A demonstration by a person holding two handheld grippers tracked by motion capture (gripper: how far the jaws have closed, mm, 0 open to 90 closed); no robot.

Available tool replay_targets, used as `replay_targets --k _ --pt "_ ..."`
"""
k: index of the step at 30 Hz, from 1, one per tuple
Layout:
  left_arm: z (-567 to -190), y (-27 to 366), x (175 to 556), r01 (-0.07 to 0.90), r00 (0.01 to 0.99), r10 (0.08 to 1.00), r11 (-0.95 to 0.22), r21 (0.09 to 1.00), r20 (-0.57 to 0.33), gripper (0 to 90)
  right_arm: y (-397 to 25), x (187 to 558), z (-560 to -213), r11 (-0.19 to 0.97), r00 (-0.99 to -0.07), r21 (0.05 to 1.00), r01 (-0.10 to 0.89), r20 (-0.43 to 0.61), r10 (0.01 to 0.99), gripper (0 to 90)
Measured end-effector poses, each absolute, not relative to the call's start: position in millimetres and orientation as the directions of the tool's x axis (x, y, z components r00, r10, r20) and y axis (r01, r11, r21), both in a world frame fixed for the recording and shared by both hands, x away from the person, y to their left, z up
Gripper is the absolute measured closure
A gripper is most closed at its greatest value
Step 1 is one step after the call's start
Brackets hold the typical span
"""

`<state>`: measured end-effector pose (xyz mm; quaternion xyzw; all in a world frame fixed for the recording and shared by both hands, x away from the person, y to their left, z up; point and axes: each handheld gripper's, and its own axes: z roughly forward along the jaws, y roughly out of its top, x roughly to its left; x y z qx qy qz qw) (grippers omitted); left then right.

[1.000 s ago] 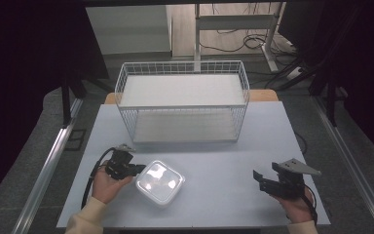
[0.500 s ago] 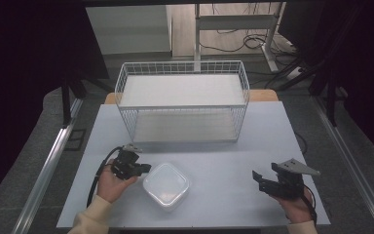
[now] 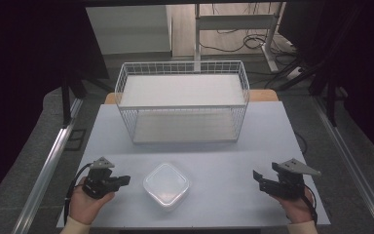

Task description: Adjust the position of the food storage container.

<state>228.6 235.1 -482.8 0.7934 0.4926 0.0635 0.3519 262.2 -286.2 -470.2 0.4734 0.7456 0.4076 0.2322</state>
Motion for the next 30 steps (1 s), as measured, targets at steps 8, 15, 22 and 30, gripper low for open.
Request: replay_targets --k 8,15,22,30 --pt "-500.0 215.2 220.4 0.757 0.536 0.800 -0.312 0.574 -0.271 89.8 -287.4 262.7 -469.9 0.213 -0.441 0.830 0.516 0.044 0.896 22.7" --pt "-504.4 205.5 232.1 0.765 0.536 0.795 -0.314 0.563 -0.285 89.8 -286.0 263.7 -470.8 0.215 -0.442 0.826 0.520 0.046 0.896 22.7" --pt "-506.5 196.6 240.3 0.765 0.534 0.804 -0.327 0.555 -0.262 89.8 -285.3 263.9 -469.7 0.212 -0.443 0.829 0.517 0.048 0.895 22.7" --pt "-506.9 179.9 252.0 0.763 0.541 0.800 -0.336 0.552 -0.260 89.8 -280.3 264.9 -466.5 0.208 -0.449 0.834 0.511 0.053 0.892 22.7"
